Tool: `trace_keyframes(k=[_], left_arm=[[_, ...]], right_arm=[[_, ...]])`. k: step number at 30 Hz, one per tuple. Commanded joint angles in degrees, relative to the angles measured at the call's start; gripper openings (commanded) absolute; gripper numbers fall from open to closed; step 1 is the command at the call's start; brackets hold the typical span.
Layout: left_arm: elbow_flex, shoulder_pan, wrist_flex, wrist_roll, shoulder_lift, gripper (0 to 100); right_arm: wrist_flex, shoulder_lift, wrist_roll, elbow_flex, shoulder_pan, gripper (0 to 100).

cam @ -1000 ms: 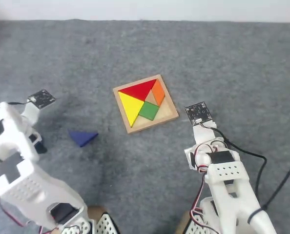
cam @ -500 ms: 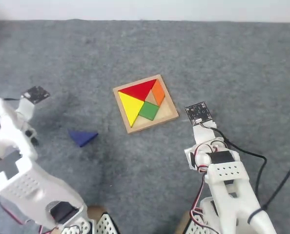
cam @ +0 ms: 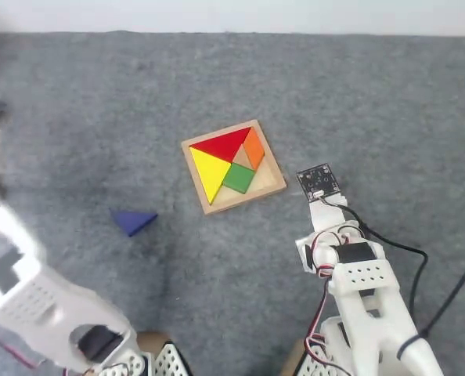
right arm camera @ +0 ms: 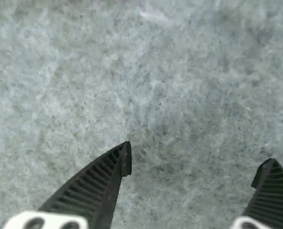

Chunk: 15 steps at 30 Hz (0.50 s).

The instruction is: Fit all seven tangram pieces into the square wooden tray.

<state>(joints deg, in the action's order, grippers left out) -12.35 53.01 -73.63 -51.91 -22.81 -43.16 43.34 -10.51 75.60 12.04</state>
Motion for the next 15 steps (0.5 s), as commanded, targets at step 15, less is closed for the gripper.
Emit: trace_keyframes(k=[15], left_arm=[[-40.4,20.0,2.2,33.2,-36.0,23]], right_arm=[[-0.5,0.5,-0.6,-0.5,-0.4,40.1]])
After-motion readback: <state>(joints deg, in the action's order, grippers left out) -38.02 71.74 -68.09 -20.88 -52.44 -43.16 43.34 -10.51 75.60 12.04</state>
